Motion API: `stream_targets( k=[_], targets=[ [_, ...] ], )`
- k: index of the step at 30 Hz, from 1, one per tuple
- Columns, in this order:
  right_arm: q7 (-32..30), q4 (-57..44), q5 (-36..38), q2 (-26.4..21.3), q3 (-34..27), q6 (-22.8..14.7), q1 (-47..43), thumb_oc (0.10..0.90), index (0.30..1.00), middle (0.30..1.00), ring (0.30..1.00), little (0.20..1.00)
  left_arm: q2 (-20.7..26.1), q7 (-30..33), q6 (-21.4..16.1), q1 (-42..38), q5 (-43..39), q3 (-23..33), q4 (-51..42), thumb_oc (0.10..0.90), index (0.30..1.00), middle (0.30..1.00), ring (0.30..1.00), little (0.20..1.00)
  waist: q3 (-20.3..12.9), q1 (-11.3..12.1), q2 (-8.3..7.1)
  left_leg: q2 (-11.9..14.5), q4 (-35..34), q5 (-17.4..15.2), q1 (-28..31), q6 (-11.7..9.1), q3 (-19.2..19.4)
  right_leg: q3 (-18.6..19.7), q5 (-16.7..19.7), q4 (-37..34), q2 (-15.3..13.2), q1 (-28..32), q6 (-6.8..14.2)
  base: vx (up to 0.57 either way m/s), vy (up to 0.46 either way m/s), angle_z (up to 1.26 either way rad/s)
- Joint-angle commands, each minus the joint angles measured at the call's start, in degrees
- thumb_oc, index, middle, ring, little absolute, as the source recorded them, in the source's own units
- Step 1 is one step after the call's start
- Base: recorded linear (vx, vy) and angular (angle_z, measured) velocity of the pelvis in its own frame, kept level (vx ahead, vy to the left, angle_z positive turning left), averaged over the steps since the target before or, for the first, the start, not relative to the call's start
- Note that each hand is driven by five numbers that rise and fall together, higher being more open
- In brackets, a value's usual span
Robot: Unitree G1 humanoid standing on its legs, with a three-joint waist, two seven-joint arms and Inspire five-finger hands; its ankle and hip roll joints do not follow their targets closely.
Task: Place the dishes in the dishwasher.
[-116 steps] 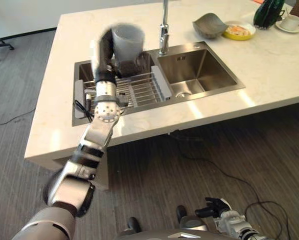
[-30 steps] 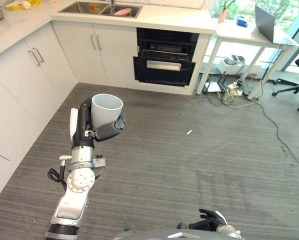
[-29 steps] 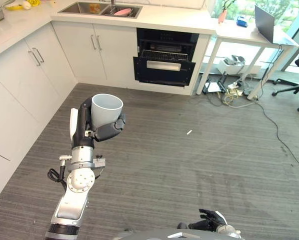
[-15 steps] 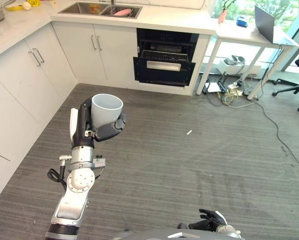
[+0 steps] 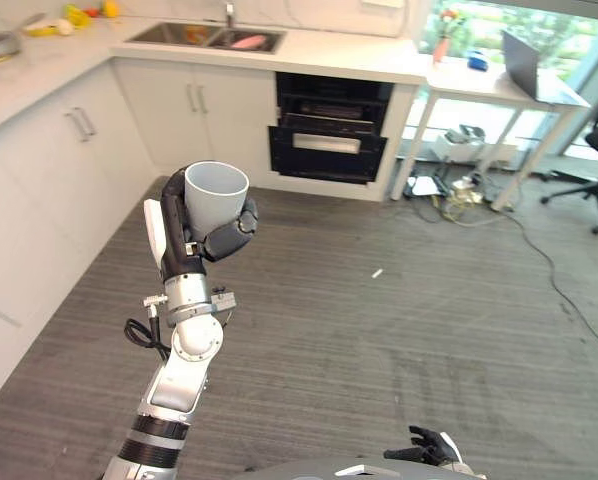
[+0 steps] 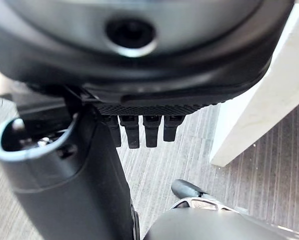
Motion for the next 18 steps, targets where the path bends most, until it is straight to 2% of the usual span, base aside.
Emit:
stream_targets(
  k=[1,2,3,4,5,6,7,8,9,10,11,12,13,14,15,16,18],
  targets=[
    [-1.2,1.9,-1.6,0.9,0.9,-0.7,-0.8,0.800,0.900,0.900,0.900,0.900,2.6,2.3,-4.5,-6.1,2.3,3.8,-6.4,0.400,0.300,0.300,0.300,0.300,2.9,0.2,-1.56,-3.0,0.2,0.2,-1.7,-0.3,2.0,-1.4,-6.9,1.5,2.3,2.6,-0.5,-0.01,-0.068,0.79],
    [-1.1,2.5,-2.3,0.5,0.8,-0.5,-0.9,0.800,0.900,0.900,0.900,0.900,2.7,2.3,-4.9,-5.4,1.5,4.1,-6.4,0.400,0.300,0.300,0.300,0.300,3.9,1.5,-1.49,-2.9,1.2,0.7,-3.0,-0.8,0.2,-3.7,-7.5,1.9,2.1,2.7,-0.8,-0.02,-0.102,1.02],
    [-1.2,2.4,-2.5,0.2,0.8,-0.5,-1.1,0.800,0.900,0.900,0.900,0.900,2.7,2.2,-5.5,-5.0,0.8,4.3,-6.5,0.400,0.300,0.300,0.300,0.300,4.7,1.8,-1.65,-3.1,4.1,0.1,-4.4,-0.8,-0.5,-4.5,-7.9,2.3,1.7,2.6,-1.1,-0.04,-0.116,0.84],
    [-1.3,2.3,-2.8,-0.2,1.0,-0.5,-1.2,0.800,0.900,0.900,0.900,0.900,2.8,1.9,-6.0,-4.4,0.1,4.5,-6.9,0.400,0.300,0.300,0.300,0.300,5.9,2.2,-1.75,-3.4,9.3,-1.8,-6.8,-1.3,-0.9,-4.9,-8.7,3.0,1.4,2.5,-1.6,-0.05,-0.094,1.19],
    [-1.3,1.8,-3.0,-0.8,1.1,-0.7,-1.4,0.800,0.900,0.900,0.900,0.900,2.9,1.5,-6.6,-3.7,-0.6,4.7,-7.2,0.400,0.300,0.300,0.300,0.300,6.9,2.5,-1.74,-4.0,15.6,-2.1,-9.3,-2.2,0.2,-5.2,-9.2,3.4,1.1,2.2,-2.1,-0.03,-0.049,1.39],
    [-1.2,1.5,-3.4,-1.2,1.2,-0.7,-1.1,0.800,0.900,0.900,0.900,0.900,2.7,1.3,-6.9,-2.9,-1.0,5.1,-7.6,0.400,0.300,0.300,0.300,0.300,7.1,2.5,-1.68,-3.5,18.7,-1.1,-11.4,-2.7,2.1,-5.8,-9.4,3.4,0.9,2.0,-2.4,0.04,-0.038,1.30],
    [-0.9,1.0,-3.7,-1.5,1.2,-0.8,-0.7,0.800,0.900,0.900,0.900,0.900,2.6,1.1,-7.1,-2.0,-1.4,5.5,-8.2,0.400,0.300,0.300,0.300,0.300,7.4,2.4,-1.67,-1.5,21.7,0.2,-13.0,-3.4,6.4,-6.7,-9.8,2.8,1.0,3.1,-2.7,0.10,-0.038,0.88],
    [-0.9,1.0,-3.9,-1.8,1.3,-0.6,-1.1,0.800,0.900,0.900,0.900,0.900,2.5,0.7,-7.0,-1.9,-1.3,5.2,-8.4,0.400,0.300,0.300,0.300,0.300,8.0,2.4,-1.56,1.6,22.9,3.4,-15.0,-4.0,11.1,-7.8,-10.1,1.8,1.2,4.2,-2.5,0.18,-0.035,0.52],
    [-1.1,1.3,-4.0,-2.1,1.2,-0.3,-1.6,0.800,0.900,0.900,0.900,0.900,2.7,0.4,-6.8,-1.6,-1.1,4.7,-8.4,0.400,0.300,0.300,0.300,0.300,8.2,2.3,-0.96,4.9,18.8,4.3,-16.3,-4.1,16.9,-9.4,-11.0,1.1,1.5,5.3,-1.8,0.22,0.005,0.34],
    [-1.3,1.7,-4.1,-2.2,0.9,0.1,-1.6,0.800,0.900,0.900,0.900,0.900,2.6,-0.1,-6.5,-1.1,-1.0,4.6,-8.3,0.400,0.300,0.300,0.300,0.300,8.2,3.1,-0.92,5.3,16.3,4.0,-16.7,-3.6,17.9,-9.4,-11.3,1.1,1.2,6.2,-1.3,0.38,0.086,0.40],
    [-1.5,2.1,-4.0,-2.2,0.2,0.4,-1.6,0.800,0.900,0.900,0.900,0.900,2.4,-0.3,-6.4,-0.3,-1.0,4.9,-7.9,0.400,0.300,0.300,0.300,0.300,8.3,3.9,-0.62,6.3,12.9,5.3,-19.1,-3.8,17.8,-8.9,-12.0,0.8,1.2,8.0,-0.5,0.41,0.139,0.45],
    [-1.7,2.6,-4.3,-2.5,-0.3,0.6,-1.7,0.800,0.900,0.900,0.900,0.900,2.0,-0.1,-6.4,0.2,-1.4,5.1,-7.9,0.400,0.300,0.300,0.300,0.300,8.2,4.4,-0.48,7.5,8.0,8.0,-20.4,-3.7,18.0,-10.1,-11.8,1.1,0.9,8.5,0.3,0.46,0.198,0.31],
    [-1.7,3.0,-4.6,-2.8,-0.4,0.7,-1.8,0.800,0.900,0.900,0.900,0.900,1.7,-0.1,-6.4,0.6,-1.7,5.4,-8.0,0.400,0.300,0.300,0.300,0.300,8.0,4.7,-0.48,8.4,4.6,9.1,-20.8,-3.8,18.0,-10.2,-12.0,1.3,0.4,9.2,1.0,0.26,0.140,0.06],
    [-1.7,3.0,-4.6,-2.8,-0.4,0.7,-1.8,0.800,0.900,0.900,0.900,0.900,1.7,-0.1,-6.4,0.6,-1.7,5.4,-8.0,0.400,0.300,0.300,0.300,0.300,8.0,4.7,-0.48,8.4,4.6,9.1,-20.8,-3.8,18.0,-10.2,-12.0,1.3,0.4,9.2,1.0,0.30,0.137,-0.07],
    [-1.7,3.2,-5.2,-3.1,-0.5,0.8,-1.8,0.800,0.900,0.900,0.900,0.900,1.7,-0.2,-6.3,1.2,-1.7,5.8,-8.2,0.400,0.300,0.300,0.300,0.300,7.8,5.1,-0.54,9.5,2.3,10.5,-21.4,-4.2,17.4,-9.7,-12.6,1.4,0.1,10.3,1.5,0.49,0.204,-0.01],
    [-1.5,3.5,-6.5,-3.0,0.0,0.8,-1.8,0.800,0.900,0.900,0.900,0.900,2.0,-0.1,-6.2,1.7,-1.5,7.0,-8.6,0.400,0.300,0.300,0.300,0.300,6.7,5.9,-0.58,11.1,2.2,12.4,-21.5,-4.6,16.3,-7.5,-13.7,2.5,-0.3,12.2,2.5,0.68,0.246,-0.41],
    [-1.2,4.1,-7.5,-2.0,0.0,1.1,-1.3,0.800,0.900,0.900,0.900,0.900,2.3,-0.7,-5.7,1.8,-1.6,7.2,-9.2,0.400,0.300,0.300,0.300,0.300,5.4,6.7,-1.11,11.5,3.8,14.9,-20.0,-4.3,18.6,-5.9,-16.3,6.0,-0.7,14.4,3.2,0.62,0.186,-0.80]
  ],
)
